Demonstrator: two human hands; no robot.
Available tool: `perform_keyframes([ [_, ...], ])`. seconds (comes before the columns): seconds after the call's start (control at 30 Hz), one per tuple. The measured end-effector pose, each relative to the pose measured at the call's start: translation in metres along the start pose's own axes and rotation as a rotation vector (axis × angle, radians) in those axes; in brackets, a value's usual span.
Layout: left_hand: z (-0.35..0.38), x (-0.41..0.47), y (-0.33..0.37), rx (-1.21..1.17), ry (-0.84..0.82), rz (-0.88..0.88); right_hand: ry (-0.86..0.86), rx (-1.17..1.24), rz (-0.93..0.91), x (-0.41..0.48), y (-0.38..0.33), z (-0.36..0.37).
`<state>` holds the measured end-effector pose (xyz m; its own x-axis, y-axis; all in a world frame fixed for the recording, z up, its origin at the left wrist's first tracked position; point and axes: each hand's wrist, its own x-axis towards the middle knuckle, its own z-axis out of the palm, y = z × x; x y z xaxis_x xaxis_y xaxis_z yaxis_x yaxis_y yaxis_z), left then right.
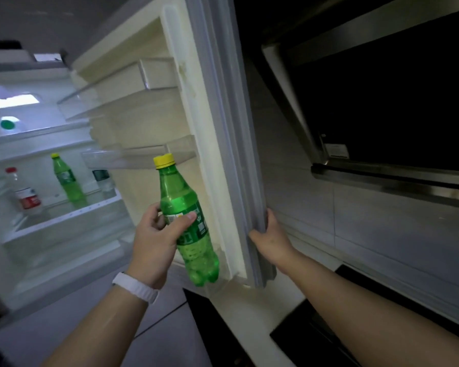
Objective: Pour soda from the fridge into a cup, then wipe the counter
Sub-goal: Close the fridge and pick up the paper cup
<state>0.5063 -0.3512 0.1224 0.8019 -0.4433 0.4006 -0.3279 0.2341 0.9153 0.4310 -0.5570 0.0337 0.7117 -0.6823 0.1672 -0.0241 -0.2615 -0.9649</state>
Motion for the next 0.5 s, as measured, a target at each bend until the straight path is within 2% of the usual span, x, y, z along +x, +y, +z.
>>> perform_keyframes([
  [0.33,-0.085,-0.038,0.025,-0.008,-0.035,-0.025,-0.027,-0.203,-0.012,-0.07,-0.014,0.057],
  [0.5,-0.131,-0.058,0.029,-0.002,-0.004,-0.022,-0.025,-0.211,-0.066,-0.107,-0.022,0.101],
])
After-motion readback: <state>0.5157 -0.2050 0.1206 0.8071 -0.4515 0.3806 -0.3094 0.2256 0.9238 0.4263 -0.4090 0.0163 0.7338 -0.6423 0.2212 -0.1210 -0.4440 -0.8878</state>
